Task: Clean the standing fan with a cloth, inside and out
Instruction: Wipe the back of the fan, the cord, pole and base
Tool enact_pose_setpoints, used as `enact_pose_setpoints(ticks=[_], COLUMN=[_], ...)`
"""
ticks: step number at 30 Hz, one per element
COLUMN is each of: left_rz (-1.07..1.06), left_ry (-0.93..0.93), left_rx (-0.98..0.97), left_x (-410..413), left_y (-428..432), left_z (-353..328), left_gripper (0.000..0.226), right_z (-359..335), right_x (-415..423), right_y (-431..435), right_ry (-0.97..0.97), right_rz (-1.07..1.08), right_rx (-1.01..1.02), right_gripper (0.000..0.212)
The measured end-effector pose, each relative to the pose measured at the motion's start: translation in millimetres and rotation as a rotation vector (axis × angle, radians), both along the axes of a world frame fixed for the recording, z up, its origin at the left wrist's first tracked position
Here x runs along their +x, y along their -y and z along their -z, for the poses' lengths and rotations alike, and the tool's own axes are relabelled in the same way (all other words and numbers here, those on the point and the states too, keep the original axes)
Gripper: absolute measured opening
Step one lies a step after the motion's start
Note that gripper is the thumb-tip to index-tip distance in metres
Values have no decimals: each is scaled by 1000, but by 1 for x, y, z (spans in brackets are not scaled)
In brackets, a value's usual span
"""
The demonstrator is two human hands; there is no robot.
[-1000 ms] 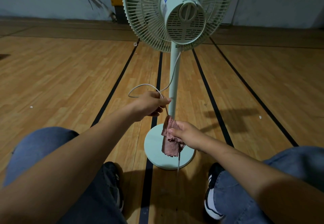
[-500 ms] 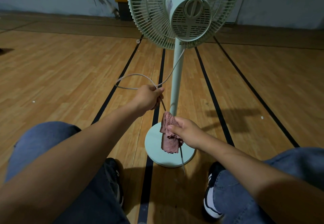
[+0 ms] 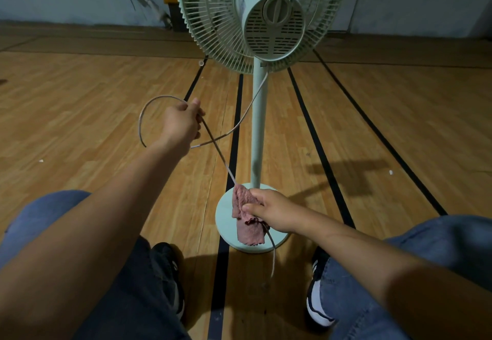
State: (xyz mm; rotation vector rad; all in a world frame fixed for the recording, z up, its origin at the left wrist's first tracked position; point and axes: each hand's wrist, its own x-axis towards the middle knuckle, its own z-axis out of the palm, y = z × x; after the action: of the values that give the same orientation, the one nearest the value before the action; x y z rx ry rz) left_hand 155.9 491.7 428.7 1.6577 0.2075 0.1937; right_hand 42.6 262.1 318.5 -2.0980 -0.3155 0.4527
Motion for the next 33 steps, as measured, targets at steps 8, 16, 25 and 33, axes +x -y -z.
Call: enact_pose_setpoints(ticks=[8,16,25,33], left_rz=[82,413,497,484], left_ry=[-207,-318,-351,-313], left_rx=[-287,41,98,129], left_x=[7,-19,-32,-32], left_y=[-2,27,34,33], left_z=[4,16,16,19], left_gripper=[35,25,20,25], right_z=[9,9,4,1], right_x=[0,1,1,-5], right_y=[-2,-6,-7,-8], right_ry=[93,55,68,85], right_rz=[70,100,126,103], right_rx=[-30,-39,-7,20], right_gripper=[14,22,24,26])
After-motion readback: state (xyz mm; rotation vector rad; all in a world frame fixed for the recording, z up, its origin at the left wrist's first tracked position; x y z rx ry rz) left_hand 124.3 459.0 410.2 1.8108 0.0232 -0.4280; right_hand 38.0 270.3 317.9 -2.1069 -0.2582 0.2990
